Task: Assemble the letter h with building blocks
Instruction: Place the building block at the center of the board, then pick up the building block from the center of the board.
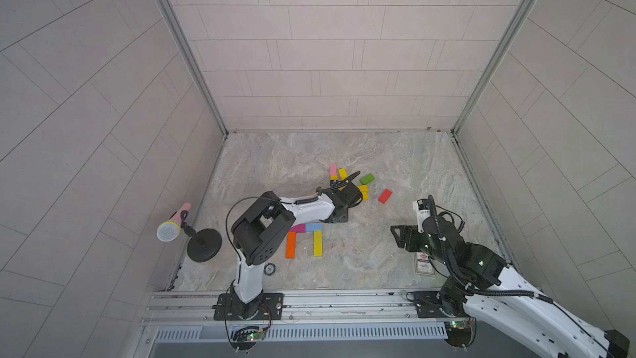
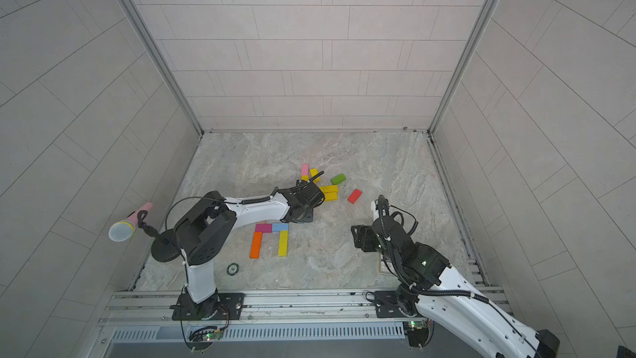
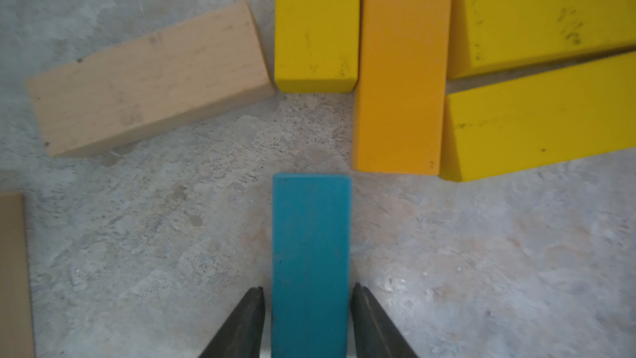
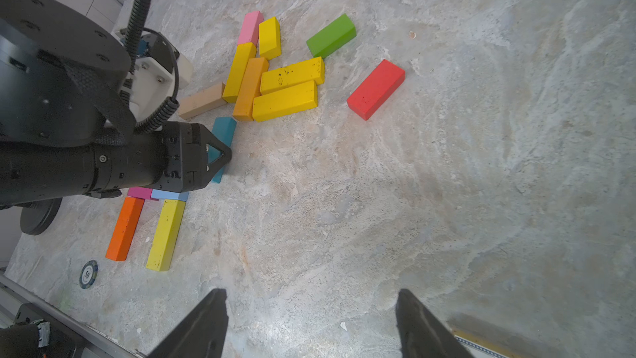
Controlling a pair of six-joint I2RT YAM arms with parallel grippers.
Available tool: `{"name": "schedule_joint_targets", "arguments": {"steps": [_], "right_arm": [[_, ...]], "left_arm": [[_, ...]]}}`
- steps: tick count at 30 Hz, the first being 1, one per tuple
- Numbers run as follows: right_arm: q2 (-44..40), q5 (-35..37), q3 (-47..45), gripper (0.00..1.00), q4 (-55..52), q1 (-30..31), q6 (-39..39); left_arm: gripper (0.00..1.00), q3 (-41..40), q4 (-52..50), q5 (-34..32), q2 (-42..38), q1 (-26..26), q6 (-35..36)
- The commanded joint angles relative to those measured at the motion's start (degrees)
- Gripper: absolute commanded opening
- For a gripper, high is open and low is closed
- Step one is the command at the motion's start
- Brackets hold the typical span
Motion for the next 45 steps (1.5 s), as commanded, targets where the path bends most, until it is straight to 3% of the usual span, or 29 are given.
{"name": "schedule_joint_targets", "arguments": {"steps": [1,7,15,20,27,30,33,45], "right_arm": [[-0.45,-0.17,-0.38,0.8,-0.81,-0.36,0.46],[-0.65,-0.28,-0.21,0.83,-1.23,-0.44,0.55],[6.25,-0.91,0.58,0.88,2.71,-1.37,0.29],[20.2,-0.98,4.36,0.87,7.93,-5.23,-0.67],[41.2,-0.57,14.56,0.87,12.68,-16.3,-5.56],[49.07,-6.0,19.36,0.87,15.97,-21.41,-8.07],[56.72,-11.58,24.86,0.86,18.58,-24.61,-11.43],[79.42,-14.85,45.09,0.78,12.64,-25.59,-14.31]], "left_arm": [[0.54,0.59,-0.79,-0.94,0.44,0.35,-0.55],[0.58,4.06,-2.94,-1.95,-2.17,0.33,1.01],[0.71,5.09,-2.76,-0.85,-19.32,0.57,5.13],[0.84,-6.03,3.21,4.7,-36.51,0.55,5.99],[0.91,-23.84,5.12,6.36,-59.63,0.55,3.18],[0.92,-26.89,1.95,6.2,-67.5,0.59,2.92],[0.93,-27.66,-0.96,7.87,-72.15,0.55,2.92],[0.96,-30.77,-8.71,8.01,-82.59,0.59,4.4]]}}
